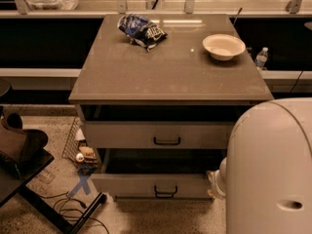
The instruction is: Open middle drawer
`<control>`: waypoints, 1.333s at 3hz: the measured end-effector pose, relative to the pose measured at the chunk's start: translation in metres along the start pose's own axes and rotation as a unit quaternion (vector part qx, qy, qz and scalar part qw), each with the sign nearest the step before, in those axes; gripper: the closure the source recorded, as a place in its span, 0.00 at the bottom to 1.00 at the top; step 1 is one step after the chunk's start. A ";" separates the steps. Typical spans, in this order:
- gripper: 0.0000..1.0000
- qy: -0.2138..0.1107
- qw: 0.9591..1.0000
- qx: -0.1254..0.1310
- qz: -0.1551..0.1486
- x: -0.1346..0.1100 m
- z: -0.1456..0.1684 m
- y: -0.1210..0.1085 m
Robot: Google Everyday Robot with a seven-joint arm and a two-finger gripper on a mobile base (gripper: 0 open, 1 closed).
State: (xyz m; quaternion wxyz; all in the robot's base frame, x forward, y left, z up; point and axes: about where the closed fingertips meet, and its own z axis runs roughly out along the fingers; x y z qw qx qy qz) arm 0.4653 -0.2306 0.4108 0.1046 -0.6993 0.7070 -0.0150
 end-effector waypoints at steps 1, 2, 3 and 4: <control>1.00 0.000 1.000 0.000 0.000 0.000 -0.002 0.000; 1.00 0.000 1.000 0.000 0.000 0.000 -0.002 0.000; 1.00 0.000 1.000 0.000 0.000 0.000 -0.003 -0.001; 1.00 0.000 1.000 0.000 0.000 0.000 -0.004 -0.001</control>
Offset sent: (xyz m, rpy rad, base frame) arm -0.2824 -0.1313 0.1544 -0.4203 0.1352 -0.5909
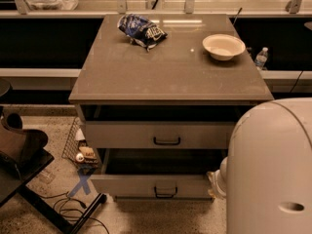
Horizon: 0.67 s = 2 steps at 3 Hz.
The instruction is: Open middle drawer
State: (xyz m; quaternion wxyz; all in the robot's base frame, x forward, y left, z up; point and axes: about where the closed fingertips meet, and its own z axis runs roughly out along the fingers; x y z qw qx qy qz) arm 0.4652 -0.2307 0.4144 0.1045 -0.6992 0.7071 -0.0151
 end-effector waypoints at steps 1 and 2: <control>1.00 0.000 1.000 0.000 0.000 0.000 -0.002 0.000; 1.00 0.000 1.000 0.000 0.000 0.000 -0.002 0.000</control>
Offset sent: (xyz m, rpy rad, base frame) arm -0.4343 -0.0972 0.2239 -0.3485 -0.2239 -0.2300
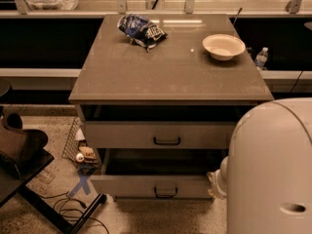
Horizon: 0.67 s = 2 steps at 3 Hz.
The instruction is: Open middle drawer
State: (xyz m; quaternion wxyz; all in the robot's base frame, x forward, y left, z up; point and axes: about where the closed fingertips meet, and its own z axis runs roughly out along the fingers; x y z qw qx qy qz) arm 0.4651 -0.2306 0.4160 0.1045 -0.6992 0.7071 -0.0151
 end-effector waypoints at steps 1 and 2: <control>1.00 0.000 1.000 0.000 0.000 0.000 0.000 0.000; 1.00 0.000 1.000 0.000 0.000 0.000 0.000 0.000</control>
Offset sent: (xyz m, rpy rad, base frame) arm -0.1184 -0.0435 0.0540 -0.0971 0.2220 0.0154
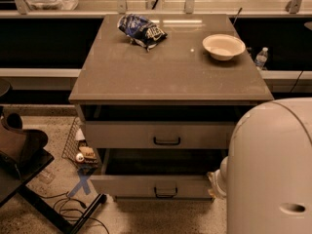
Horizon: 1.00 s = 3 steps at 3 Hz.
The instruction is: Open middle drawer
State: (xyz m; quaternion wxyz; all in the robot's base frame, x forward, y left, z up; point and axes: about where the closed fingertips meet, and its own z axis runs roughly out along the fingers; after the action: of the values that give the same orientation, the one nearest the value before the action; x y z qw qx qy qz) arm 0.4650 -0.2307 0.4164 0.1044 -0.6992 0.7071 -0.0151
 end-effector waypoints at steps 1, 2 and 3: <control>1.00 0.000 1.000 0.000 0.000 0.000 0.000 0.000; 1.00 0.000 1.000 0.000 0.000 0.000 0.000 0.000; 1.00 0.000 1.000 0.000 0.000 0.000 0.000 0.000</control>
Offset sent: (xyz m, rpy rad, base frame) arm -0.2437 -0.0666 0.1552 -0.2664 0.2882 0.2776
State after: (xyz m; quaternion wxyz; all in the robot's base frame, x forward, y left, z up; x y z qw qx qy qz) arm 0.4649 -0.2307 0.4164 0.1043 -0.6992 0.7071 -0.0150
